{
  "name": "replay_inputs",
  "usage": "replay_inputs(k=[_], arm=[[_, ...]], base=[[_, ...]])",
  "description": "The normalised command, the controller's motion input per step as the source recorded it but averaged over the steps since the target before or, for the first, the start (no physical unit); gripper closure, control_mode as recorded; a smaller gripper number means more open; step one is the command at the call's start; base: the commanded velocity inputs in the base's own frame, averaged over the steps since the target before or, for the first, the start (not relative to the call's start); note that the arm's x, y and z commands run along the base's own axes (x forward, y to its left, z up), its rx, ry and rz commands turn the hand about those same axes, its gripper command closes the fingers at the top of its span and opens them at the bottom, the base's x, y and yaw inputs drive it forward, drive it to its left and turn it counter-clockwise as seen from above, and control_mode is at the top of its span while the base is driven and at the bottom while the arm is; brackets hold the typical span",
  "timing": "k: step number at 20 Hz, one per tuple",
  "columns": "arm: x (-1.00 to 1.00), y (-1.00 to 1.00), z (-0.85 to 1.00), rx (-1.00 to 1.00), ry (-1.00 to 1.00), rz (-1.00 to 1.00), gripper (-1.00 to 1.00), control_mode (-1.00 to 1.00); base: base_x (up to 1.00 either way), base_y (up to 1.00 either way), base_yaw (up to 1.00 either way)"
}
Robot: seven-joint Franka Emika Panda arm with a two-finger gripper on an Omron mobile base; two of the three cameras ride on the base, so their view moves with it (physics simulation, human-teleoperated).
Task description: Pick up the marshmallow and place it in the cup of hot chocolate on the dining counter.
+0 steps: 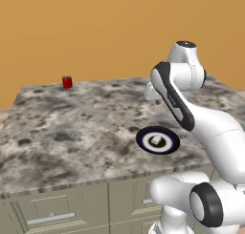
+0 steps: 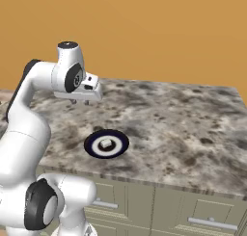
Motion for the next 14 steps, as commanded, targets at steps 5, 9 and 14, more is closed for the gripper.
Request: replay_inputs(k=[5, 9, 14], arm=[[-0.46, -0.2, 0.0, 0.02, -0.03, -0.03, -1.0, -1.0], [-0.85, -0.31, -0.05, 0.24, -0.17, -0.19, -1.0, -1.0], [-0.07, -0.47, -0.17, 0.37, 0.22, -0.21, -1.0, -1.0]], base=[[0.0, 0.0, 0.0], [0.0, 0.0, 0.0], [0.0, 0.0, 0.0]])
